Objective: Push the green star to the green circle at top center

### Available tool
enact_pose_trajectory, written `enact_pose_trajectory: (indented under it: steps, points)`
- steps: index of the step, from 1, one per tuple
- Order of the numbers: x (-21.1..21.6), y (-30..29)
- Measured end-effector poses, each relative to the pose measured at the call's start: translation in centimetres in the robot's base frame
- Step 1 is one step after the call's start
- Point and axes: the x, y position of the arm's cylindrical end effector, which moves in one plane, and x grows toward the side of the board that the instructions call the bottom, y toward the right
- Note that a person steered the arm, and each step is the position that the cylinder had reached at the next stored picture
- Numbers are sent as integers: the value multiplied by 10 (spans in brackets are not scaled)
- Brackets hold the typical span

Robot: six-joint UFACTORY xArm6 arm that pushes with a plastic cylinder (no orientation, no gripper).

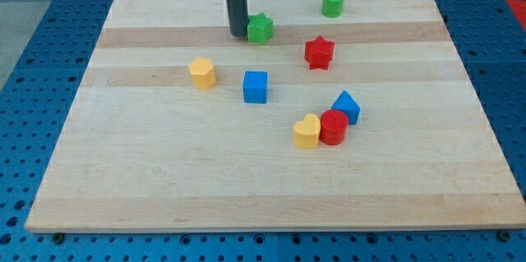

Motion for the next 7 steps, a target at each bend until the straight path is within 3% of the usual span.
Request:
enact_pose_trajectory:
  steps: [1, 3, 7]
  points:
    - [-9, 14]
    - [19, 19]
    - [23, 108]
